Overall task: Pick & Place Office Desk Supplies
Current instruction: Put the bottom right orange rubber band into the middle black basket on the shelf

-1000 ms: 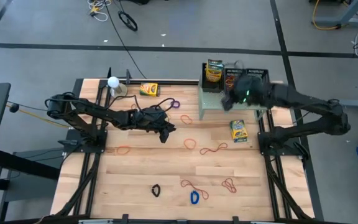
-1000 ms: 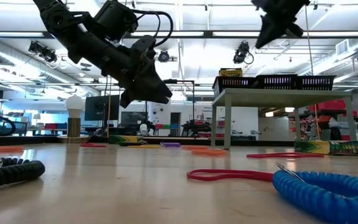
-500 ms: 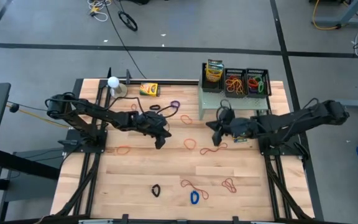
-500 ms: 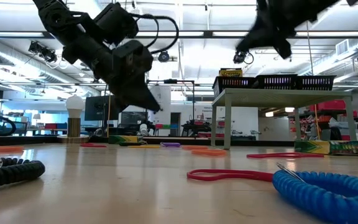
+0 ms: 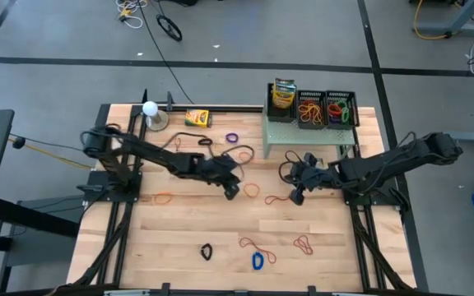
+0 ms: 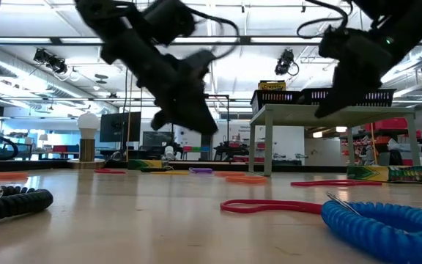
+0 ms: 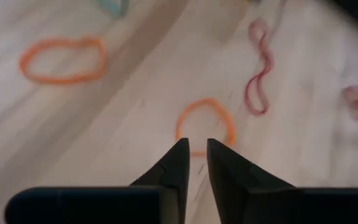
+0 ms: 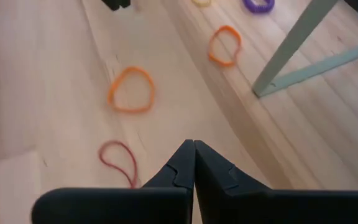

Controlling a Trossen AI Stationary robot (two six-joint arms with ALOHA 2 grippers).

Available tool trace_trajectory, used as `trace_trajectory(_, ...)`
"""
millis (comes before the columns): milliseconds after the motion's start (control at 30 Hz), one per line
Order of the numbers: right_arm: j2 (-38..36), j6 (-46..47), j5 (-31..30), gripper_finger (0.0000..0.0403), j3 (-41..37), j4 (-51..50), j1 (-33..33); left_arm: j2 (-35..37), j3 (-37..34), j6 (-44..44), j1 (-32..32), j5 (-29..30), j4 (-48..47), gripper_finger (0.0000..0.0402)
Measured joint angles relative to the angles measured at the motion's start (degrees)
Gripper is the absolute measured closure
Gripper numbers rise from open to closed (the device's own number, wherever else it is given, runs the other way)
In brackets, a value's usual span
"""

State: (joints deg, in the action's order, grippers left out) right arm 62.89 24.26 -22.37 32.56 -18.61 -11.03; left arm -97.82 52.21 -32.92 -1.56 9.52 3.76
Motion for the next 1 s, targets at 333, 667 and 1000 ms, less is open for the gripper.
trace_trajectory(333,0.00,-5.57,0.26,0.0390,-2.97,2.44,-0.02,-15.61,16.20,-6.81,-0.62,2.56,-8.88,0.0286)
trace_trajectory(667,0.00,-8.27,0.02,0.0390,-2.98,8.11,-0.02,-19.30,20.50,-4.79,0.12,2.34,-18.40,0.0343)
trace_trajectory(1000,0.22,3.39,0.03,0.0390,-2.98,14.14,0.00,-14.35,16.53,11.84,2.44,0.44,-18.69,0.0397)
